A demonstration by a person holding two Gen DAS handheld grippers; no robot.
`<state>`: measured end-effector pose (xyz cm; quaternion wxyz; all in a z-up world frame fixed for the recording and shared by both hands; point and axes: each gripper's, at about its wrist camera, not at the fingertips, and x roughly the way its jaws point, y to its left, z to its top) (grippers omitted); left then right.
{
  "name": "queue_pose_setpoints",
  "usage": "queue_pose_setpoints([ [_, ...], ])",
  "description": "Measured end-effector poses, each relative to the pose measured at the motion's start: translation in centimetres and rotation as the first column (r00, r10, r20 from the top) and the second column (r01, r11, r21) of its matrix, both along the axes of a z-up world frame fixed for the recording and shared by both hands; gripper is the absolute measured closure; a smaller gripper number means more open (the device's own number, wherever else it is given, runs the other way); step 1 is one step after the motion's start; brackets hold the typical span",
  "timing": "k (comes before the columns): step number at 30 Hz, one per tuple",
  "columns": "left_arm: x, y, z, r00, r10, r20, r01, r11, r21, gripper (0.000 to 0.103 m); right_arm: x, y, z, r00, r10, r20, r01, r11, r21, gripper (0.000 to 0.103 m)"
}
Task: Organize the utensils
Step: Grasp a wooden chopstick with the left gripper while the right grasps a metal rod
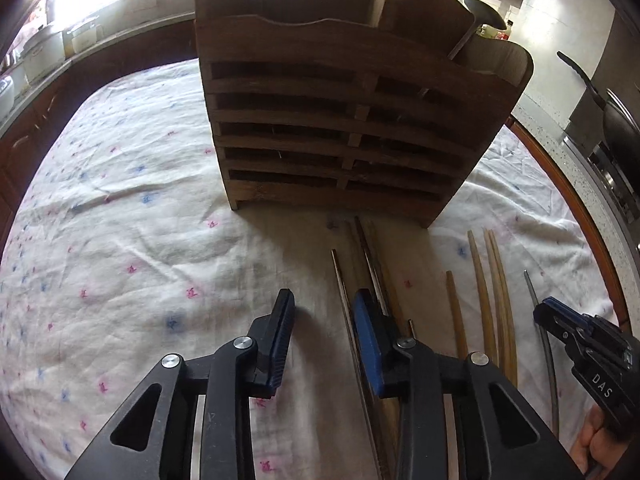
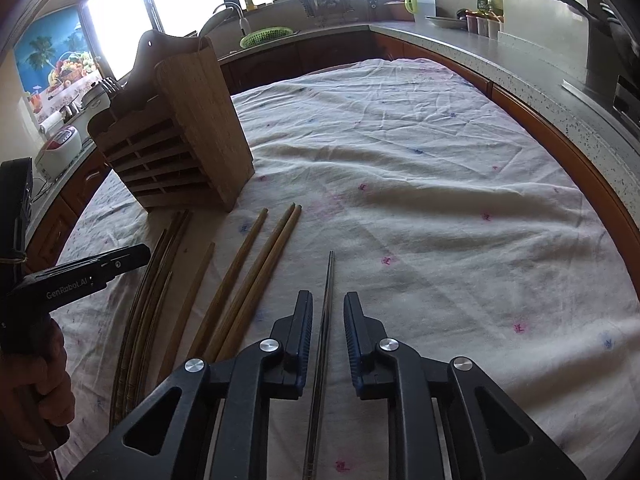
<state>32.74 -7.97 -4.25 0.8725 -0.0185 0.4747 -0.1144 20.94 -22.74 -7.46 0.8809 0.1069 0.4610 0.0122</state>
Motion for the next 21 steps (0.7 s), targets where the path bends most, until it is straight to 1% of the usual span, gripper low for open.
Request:
queue_pose_setpoints([
  [3, 0.4, -0.7, -0.4, 1.0, -0.013, 0.014, 0.012, 0.999, 0.038, 0.073, 0.3, 0.1, -0.3, 1.0, 0.006, 0.001, -0.006, 1.0, -0.007, 0.091],
  [8, 0.3, -1.9, -0.8, 0.999, -0.028, 0.039, 0.025, 0.996, 0.089, 0.074, 1.0, 0.2, -0.4, 1.0, 0.011, 0.005, -0.011, 1.0, -0.01, 0.091],
  [10, -0.1, -2.0, -0.8, 0.998, -0.046, 0.049, 0.041, 0.994, 0.104, 0.077, 1.2, 0.3, -0.5, 1.0, 0.014, 0.01, -0.014, 1.0, -0.017, 0.091],
  [13, -0.7, -1.5, -1.0, 0.996, -0.07, 0.046, 0.066, 0.994, 0.085, 0.082, 1.1, 0.4, -0.5, 1.0, 0.021, 0.011, -0.021, 1.0, -0.024, 0.091],
  [15, -0.8, -0.8, -0.9, 0.997, -0.069, 0.031, 0.067, 0.997, 0.047, 0.082, 1.0, 0.1, -0.5, 1.0, 0.022, 0.005, -0.021, 1.0, -0.011, 0.094],
  [18, -0.3, -0.2, -0.9, 0.998, -0.054, 0.011, 0.054, 0.999, 0.003, 0.081, 0.8, 0.0, -0.4, 1.0, 0.022, 0.003, -0.022, 1.0, -0.001, 0.094],
  [21, 0.4, -0.7, -0.9, 0.999, -0.049, 0.009, 0.049, 0.999, 0.014, 0.081, 0.9, 0.0, -0.4, 1.0, 0.021, 0.0, -0.021, 1.0, -0.013, 0.094],
])
